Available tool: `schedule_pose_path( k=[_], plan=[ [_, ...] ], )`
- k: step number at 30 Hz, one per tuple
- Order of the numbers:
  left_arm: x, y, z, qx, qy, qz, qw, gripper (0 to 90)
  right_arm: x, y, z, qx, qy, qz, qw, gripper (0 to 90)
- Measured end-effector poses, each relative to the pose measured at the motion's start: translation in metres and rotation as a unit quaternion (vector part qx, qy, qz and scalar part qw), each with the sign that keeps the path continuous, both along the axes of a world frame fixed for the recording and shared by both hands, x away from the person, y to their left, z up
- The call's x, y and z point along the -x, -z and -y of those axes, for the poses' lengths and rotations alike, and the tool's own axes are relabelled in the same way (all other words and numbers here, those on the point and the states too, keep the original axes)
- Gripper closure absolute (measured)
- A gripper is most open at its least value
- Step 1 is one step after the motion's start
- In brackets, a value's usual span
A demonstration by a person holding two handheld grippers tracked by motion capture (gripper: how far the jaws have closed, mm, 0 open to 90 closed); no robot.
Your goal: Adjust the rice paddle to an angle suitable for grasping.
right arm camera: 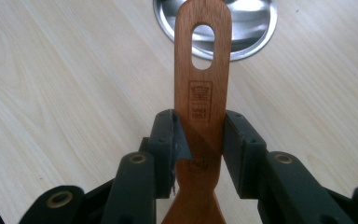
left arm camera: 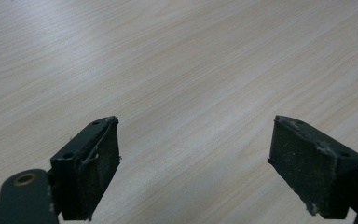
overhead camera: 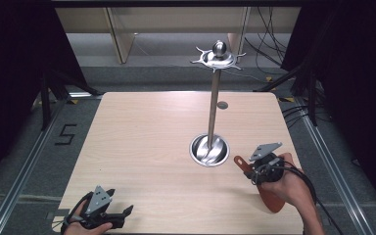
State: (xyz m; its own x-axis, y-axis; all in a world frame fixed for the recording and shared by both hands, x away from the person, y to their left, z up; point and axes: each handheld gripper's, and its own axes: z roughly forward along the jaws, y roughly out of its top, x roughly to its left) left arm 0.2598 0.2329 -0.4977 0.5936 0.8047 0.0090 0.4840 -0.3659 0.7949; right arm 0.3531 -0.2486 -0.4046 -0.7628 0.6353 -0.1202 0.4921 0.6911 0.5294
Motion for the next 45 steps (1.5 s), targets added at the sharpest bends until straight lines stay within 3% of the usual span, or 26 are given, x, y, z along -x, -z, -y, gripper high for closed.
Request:
schedule_pose_path(
  k=[1,2,3,5,9,11,17,18,19,21,22,23,24,25,26,28,29,30,33,37,39,40,41,42,44,45],
  plan=[
    [0.0,0.0,0.0,0.001,0.0,0.0,1.0,15.4,0.001,-0.001,0.001,-0.007,0.003,0.001,1.0,67.2],
    [0.0,-0.001,-0.003,-0.017,0.008,-0.003,0.9998,15.4,0.002,-0.003,0.004,-0.014,0.006,0.006,0.9999,67.3],
    [0.0,0.0,0.0,0.0,-0.001,0.0,1.0,15.4,0.002,-0.003,0.004,-0.024,0.011,0.015,0.9995,67.2],
    [-0.001,0.0,-0.001,-0.013,0.002,0.002,0.9999,15.4,0.003,-0.008,0.009,-0.032,0.01,0.018,0.9993,67.2],
    [0.0,0.0,-0.001,-0.004,0.001,0.004,1.0,15.4,0.003,-0.015,0.016,-0.067,0.017,0.051,0.9962,67.2],
    [0.0,-0.001,-0.001,-0.004,0.002,0.002,1.0,15.4,0.004,-0.022,0.02,-0.08,0.018,0.044,0.9957,67.2],
    [0.0,-0.001,-0.001,-0.006,0.001,0.003,1.0,15.4,0.003,-0.033,0.025,-0.116,0.022,0.067,0.9908,67.2],
    [0.0,-0.001,-0.001,-0.006,0.001,0.003,1.0,15.4,0.004,-0.036,0.024,-0.126,0.034,0.074,0.9886,67.2],
    [0.001,-0.001,-0.001,-0.004,0.001,0.002,1.0,15.4,0.002,-0.039,0.025,-0.128,0.029,0.074,0.9886,67.2],
    [0.0,-0.002,-0.001,-0.004,0.001,0.004,1.0,15.3,0.001,-0.044,0.026,-0.145,0.027,0.095,0.9845,67.2],
    [0.001,-0.002,-0.001,-0.004,0.001,0.004,1.0,15.3,0.002,-0.047,0.025,-0.151,0.03,0.092,0.9838,67.2],
    [0.002,0.0,0.001,0.013,-0.01,0.0,0.9999,15.3,0.001,-0.048,0.026,-0.153,0.027,0.095,0.9832,67.2],
    [0.001,-0.001,0.001,0.008,-0.007,0.002,0.9999,15.3,0.0,-0.051,0.025,-0.162,0.031,0.108,0.9804,67.2],
    [0.001,0.0,0.001,0.013,-0.008,0.0,0.9999,15.3,-0.001,-0.053,0.025,-0.167,0.036,0.105,0.9798,67.2],
    [0.001,-0.002,-0.001,-0.008,-0.002,0.001,1.0,15.3,-0.001,-0.055,0.025,-0.171,0.034,0.112,0.9783,67.2],
    [0.001,-0.001,0.001,0.012,-0.006,0.002,0.9999,15.3,-0.002,-0.06,0.024,-0.176,0.031,0.123,0.9762,67.2],
    [0.001,-0.001,0.0,0.006,-0.002,0.006,1.0,15.3,-0.003,-0.062,0.023,-0.181,0.034,0.125,0.975,67.2],
    [0.0,-0.002,-0.002,-0.015,0.003,0.005,0.9999,15.3,-0.003,-0.064,0.023,-0.186,0.036,0.126,0.9737,67.2],
    [0.001,-0.002,0.0,0.003,-0.003,0.001,1.0,15.3,-0.005,-0.072,0.023,-0.197,0.036,0.142,0.9693,67.2],
    [0.001,-0.003,-0.001,-0.003,0.002,0.007,1.0,15.3,-0.008,-0.082,0.021,-0.211,0.042,0.154,0.9643,67.2],
    [0.001,-0.002,-0.001,0.0,0.002,0.006,1.0,15.3,-0.012,-0.086,0.021,-0.213,0.034,0.172,0.9612,67.2],
    [0.001,-0.002,-0.001,0.0,0.002,0.006,1.0,15.3,-0.011,-0.09,0.02,-0.219,0.039,0.157,0.9621,67.2],
    [0.001,-0.002,-0.001,-0.001,0.003,0.005,1.0,15.3,-0.013,-0.092,0.021,-0.219,0.034,0.167,0.9608,67.2],
    [0.001,-0.002,-0.001,-0.001,0.004,0.006,1.0,15.3,-0.013,-0.092,0.019,-0.227,0.039,0.176,0.957,67.2],
    [0.001,-0.003,-0.001,-0.001,0.005,0.006,1.0,15.3,-0.014,-0.097,0.019,-0.228,0.038,0.171,0.9577,67.2],
    [0.001,-0.002,-0.001,0.0,0.004,0.006,1.0,15.3,-0.015,-0.099,0.02,-0.227,0.035,0.181,0.9561,67.2]
  ],
)
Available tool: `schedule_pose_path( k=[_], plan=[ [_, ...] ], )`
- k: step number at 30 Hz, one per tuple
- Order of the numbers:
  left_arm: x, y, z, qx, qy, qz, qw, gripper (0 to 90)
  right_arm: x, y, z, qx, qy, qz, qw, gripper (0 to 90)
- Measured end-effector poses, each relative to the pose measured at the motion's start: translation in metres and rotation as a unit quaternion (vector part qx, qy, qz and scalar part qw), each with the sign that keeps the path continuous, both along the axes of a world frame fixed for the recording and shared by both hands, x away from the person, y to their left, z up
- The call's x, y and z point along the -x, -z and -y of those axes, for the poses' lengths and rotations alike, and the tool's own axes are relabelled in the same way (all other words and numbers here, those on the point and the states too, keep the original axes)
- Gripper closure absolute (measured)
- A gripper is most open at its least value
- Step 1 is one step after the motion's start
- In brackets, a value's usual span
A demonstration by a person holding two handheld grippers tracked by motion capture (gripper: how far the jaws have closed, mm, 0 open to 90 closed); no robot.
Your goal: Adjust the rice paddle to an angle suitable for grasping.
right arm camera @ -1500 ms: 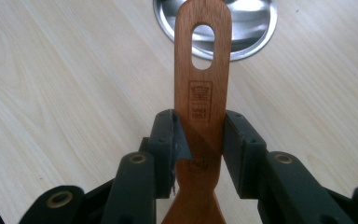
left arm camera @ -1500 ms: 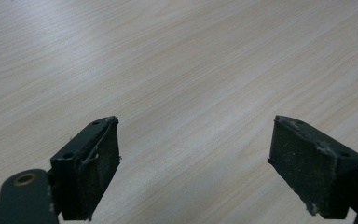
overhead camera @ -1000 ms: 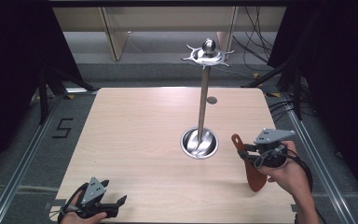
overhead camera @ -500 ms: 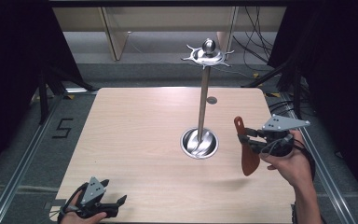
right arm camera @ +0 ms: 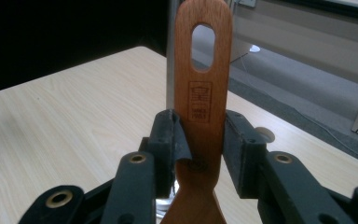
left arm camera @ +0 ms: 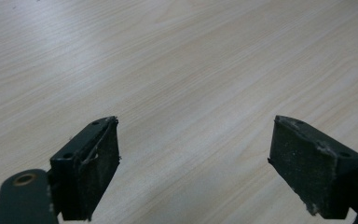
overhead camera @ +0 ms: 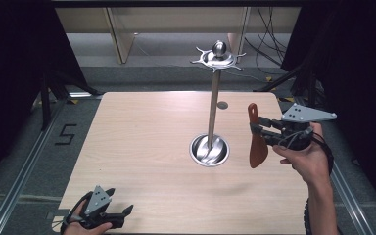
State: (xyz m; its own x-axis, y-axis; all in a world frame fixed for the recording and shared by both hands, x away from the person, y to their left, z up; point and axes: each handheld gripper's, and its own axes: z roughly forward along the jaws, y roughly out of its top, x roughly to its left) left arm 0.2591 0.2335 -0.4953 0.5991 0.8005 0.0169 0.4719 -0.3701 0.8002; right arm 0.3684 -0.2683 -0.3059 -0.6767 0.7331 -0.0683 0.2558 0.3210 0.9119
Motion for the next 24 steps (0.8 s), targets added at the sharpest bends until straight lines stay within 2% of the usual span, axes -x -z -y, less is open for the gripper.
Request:
schedule_pose_path(
  k=[3,4,6,7,9,13,14,16,17,19,20,21,24],
  plan=[
    [0.0,0.0,0.0,0.0,0.0,0.001,1.0,15.3,-0.002,-0.004,0.0,-0.008,-0.004,0.006,0.9999,67.2],
    [0.0,0.0,0.0,-0.001,0.0,0.002,1.0,15.3,-0.001,-0.006,-0.001,-0.013,-0.004,-0.003,0.9999,67.2],
    [0.0,0.0,0.0,-0.001,-0.001,0.001,1.0,15.3,-0.003,-0.009,-0.001,-0.011,-0.009,0.013,0.9998,67.2],
    [0.0,0.0,0.0,-0.002,0.0,0.0,1.0,15.2,-0.003,-0.01,-0.002,-0.013,-0.008,0.016,0.9998,67.2],
    [0.0,0.0,0.0,-0.001,0.001,0.001,1.0,15.2,-0.002,-0.013,-0.003,-0.019,-0.006,0.006,0.9998,67.2],
    [0.0,0.0,0.0,-0.003,0.001,0.0,1.0,15.2,-0.005,-0.021,-0.004,-0.017,-0.012,0.025,0.9995,67.2],
    [0.0,0.0,0.0,-0.003,0.002,-0.001,1.0,15.2,-0.004,-0.023,-0.004,-0.019,-0.011,0.021,0.9995,67.2],
    [0.0,0.0,0.0,-0.002,0.002,0.0,1.0,15.2,-0.006,-0.027,-0.005,-0.021,-0.016,0.029,0.9992,67.2],
    [0.0,0.0,0.0,-0.003,0.002,0.0,1.0,15.2,-0.007,-0.029,-0.006,-0.031,-0.016,0.022,0.9991,67.2],
    [0.0,0.0,0.0,-0.002,0.002,0.0,1.0,15.2,-0.007,-0.032,-0.007,-0.033,-0.016,0.018,0.9992,67.2],
    [0.0,0.0,0.0,0.001,0.001,0.001,1.0,15.2,-0.009,-0.034,-0.007,-0.032,-0.012,0.033,0.9989,67.2],
    [0.0,0.0,0.0,-0.002,0.002,0.001,1.0,15.2,-0.01,-0.036,-0.008,-0.03,-0.022,0.03,0.9989,67.2],
    [0.0,0.0,0.0,-0.002,0.002,0.0,1.0,15.2,-0.011,-0.042,-0.01,-0.037,-0.022,0.027,0.9987,67.2]
  ],
)
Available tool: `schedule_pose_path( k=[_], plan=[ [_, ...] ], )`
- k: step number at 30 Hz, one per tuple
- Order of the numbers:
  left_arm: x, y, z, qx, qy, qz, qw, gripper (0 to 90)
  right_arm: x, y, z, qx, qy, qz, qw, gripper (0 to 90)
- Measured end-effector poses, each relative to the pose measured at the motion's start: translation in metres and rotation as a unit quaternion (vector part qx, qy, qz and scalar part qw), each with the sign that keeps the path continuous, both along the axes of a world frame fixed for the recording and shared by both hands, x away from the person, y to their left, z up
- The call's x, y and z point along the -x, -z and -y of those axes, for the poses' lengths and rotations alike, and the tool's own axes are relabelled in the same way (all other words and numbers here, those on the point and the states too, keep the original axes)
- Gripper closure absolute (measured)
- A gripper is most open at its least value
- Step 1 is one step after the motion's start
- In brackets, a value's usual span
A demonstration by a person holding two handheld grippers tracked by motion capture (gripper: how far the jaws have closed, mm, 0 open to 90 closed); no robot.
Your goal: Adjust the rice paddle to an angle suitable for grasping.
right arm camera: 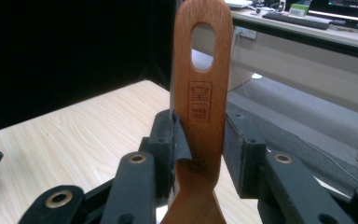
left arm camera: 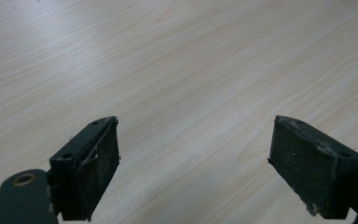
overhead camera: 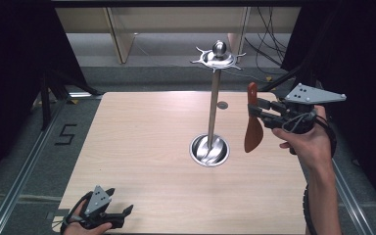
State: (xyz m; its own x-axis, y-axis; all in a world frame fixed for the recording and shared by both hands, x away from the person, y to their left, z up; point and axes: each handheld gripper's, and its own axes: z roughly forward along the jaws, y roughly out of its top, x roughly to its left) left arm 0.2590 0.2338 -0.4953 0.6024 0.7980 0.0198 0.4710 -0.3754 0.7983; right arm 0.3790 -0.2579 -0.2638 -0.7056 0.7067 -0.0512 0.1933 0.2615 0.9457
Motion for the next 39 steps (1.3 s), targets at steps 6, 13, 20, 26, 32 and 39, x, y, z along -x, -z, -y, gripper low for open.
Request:
schedule_pose_path(
  k=[6,13,20,26,32,39],
  plan=[
    [0.0,0.0,0.0,0.002,0.0,0.001,1.0,15.2,-0.001,-0.011,-0.004,-0.007,-0.006,0.001,1.0,67.2],
    [0.0,0.0,0.0,0.001,0.0,0.001,1.0,15.1,-0.002,-0.023,-0.005,-0.007,-0.004,0.019,0.9998,67.2],
    [0.0,0.0,0.0,0.002,0.002,0.0,1.0,15.1,-0.006,-0.032,-0.012,-0.005,-0.01,0.016,0.9998,67.2],
    [0.0,0.0,0.0,0.001,0.001,0.001,1.0,15.1,-0.011,-0.035,-0.018,-0.003,-0.015,0.015,0.9998,67.2],
    [0.0,0.0,0.0,0.001,0.001,0.001,1.0,15.1,-0.018,-0.038,-0.019,-0.003,-0.012,0.01,0.9999,67.2],
    [0.001,0.0,0.001,0.009,-0.001,0.004,1.0,15.1,-0.025,-0.035,-0.024,-0.008,-0.014,0.0,0.9999,67.2]
  ],
)
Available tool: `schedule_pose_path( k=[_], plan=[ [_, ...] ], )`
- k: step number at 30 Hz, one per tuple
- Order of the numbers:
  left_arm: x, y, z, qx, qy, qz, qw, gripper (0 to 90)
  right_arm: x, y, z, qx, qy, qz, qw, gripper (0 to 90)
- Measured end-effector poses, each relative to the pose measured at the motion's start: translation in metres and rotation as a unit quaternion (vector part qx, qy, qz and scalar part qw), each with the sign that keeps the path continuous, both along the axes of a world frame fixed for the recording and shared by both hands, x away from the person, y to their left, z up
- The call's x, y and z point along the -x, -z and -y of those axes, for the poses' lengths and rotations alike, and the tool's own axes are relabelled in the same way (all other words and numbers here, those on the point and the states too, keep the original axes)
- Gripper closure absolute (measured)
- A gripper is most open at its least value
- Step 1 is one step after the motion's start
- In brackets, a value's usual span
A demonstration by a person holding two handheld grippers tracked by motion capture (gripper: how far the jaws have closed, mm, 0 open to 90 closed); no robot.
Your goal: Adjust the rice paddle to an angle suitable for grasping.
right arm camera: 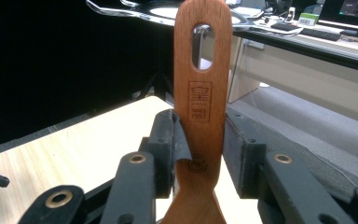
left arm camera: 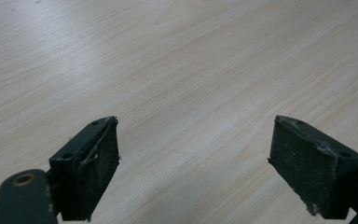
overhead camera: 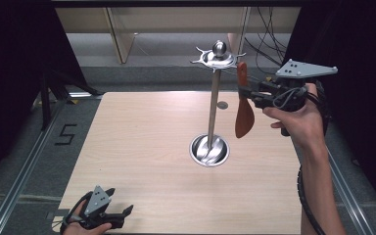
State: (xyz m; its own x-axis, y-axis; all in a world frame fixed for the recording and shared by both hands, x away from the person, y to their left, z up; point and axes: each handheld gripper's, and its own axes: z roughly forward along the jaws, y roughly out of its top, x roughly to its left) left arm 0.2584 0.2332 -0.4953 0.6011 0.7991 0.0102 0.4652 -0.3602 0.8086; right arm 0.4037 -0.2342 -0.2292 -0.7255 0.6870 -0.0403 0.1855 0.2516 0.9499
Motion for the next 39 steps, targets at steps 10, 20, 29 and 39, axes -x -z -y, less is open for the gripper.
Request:
schedule_pose_path(
  k=[10,20,29,39],
  plan=[
    [0.0,0.0,0.0,0.002,0.0,0.002,1.0,15.1,-0.007,0.002,-0.005,-0.007,-0.009,0.0,0.9999,67.1],
    [0.0,0.0,0.0,-0.001,0.001,-0.001,1.0,15.1,-0.011,0.007,-0.007,-0.021,-0.012,-0.002,0.9997,66.9],
    [-0.001,0.0,-0.001,-0.006,0.003,-0.004,1.0,15.0,-0.004,0.01,-0.002,-0.034,-0.007,-0.006,0.9994,56.2],
    [-0.001,0.0,-0.001,-0.009,0.0,-0.002,1.0,15.0,0.013,0.021,0.012,-0.062,0.015,-0.003,0.9979,46.0]
  ],
)
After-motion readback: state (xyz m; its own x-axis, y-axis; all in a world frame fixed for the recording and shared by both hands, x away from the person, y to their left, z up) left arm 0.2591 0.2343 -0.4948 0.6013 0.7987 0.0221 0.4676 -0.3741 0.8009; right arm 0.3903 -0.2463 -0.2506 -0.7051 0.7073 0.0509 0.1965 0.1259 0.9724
